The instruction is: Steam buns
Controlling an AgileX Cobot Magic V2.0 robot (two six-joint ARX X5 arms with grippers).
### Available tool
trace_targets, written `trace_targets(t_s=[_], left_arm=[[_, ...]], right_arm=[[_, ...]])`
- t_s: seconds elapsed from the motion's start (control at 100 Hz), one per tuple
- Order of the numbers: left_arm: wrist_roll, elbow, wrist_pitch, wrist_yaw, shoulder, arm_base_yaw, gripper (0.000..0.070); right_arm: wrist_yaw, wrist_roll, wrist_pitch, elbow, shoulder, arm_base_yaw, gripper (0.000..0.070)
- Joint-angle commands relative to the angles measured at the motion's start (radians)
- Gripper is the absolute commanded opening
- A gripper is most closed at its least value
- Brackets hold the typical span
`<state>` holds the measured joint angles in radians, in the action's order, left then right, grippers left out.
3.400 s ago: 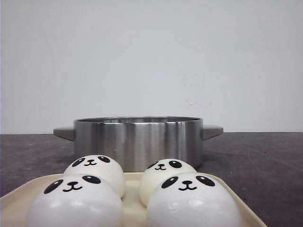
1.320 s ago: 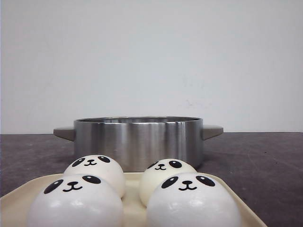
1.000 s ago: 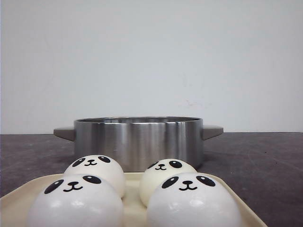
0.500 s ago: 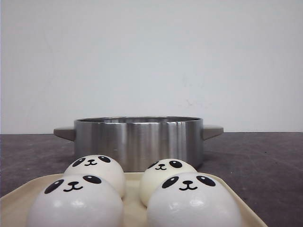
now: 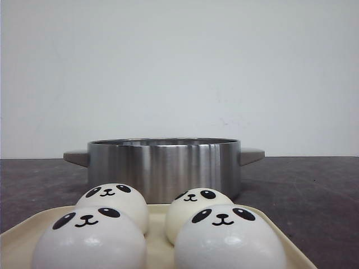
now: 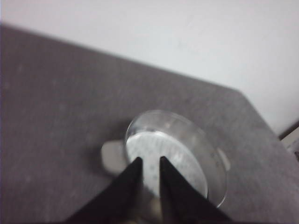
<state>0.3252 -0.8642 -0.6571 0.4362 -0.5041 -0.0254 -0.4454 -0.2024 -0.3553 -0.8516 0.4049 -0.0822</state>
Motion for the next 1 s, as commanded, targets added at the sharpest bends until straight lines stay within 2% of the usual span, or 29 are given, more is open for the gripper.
trace_targets(t_s=[0.0,0.02,0.05,0.08,0.26,0.43,0.55,0.67,0.78,0.87,0.91,0.99], left_arm=[[-0.018,-0.013,0.025,0.002,0.007,0.014,0.0493],[-0.018,-0.013,0.028,0.002,0.010,0.019,0.0566],[-0.018,-0.013,0.029,0.002,0.013,0.025,0.0656],[-0.019,-0.013,0.029,0.002,0.015,0.030,0.0700],[-0.019,-0.013,0.016,0.005,0.014,0.045,0.0700],[-0.019,-0.013,0.053,0.005,-0.003,0.116,0.0700],[-0.028,-0.013,0.025,-0.018,-0.031,0.181,0.0700],[-0.091,-0.013,-0.047,-0.076,-0.053,0.244,0.0700],[-0.100,-0.013,-0.100,-0.104,-0.064,0.293,0.0700],[-0.100,-0.013,-0.123,-0.130,-0.064,0.308,0.0700],[-0.102,-0.013,-0.130,-0.131,-0.062,0.308,0.0700],[-0.105,-0.013,-0.138,-0.129,-0.057,0.308,0.0700]], right_arm=[[-0.029,-0.024,0.004,-0.014,0.001,-0.002,0.0584],[-0.034,-0.028,-0.001,-0.014,0.001,-0.002,0.0616],[-0.037,-0.031,-0.014,-0.014,0.001,-0.002,0.0625],[-0.037,-0.030,-0.028,-0.014,0.001,-0.002,0.0625],[-0.026,-0.035,-0.063,-0.013,0.027,-0.014,0.0624],[-0.015,-0.113,-0.034,-0.013,0.127,-0.092,0.0613],[0.090,-0.124,-0.051,-0.013,0.229,-0.216,0.0599],[0.226,-0.109,-0.087,-0.013,0.343,-0.409,0.0599],[0.394,-0.135,-0.119,-0.013,0.468,-0.620,0.0599],[0.534,-0.203,-0.116,-0.014,0.569,-0.760,0.0599],[0.558,-0.240,-0.113,-0.014,0.611,-0.801,0.0599],[0.544,-0.322,-0.111,-0.014,0.694,-0.849,0.0599]])
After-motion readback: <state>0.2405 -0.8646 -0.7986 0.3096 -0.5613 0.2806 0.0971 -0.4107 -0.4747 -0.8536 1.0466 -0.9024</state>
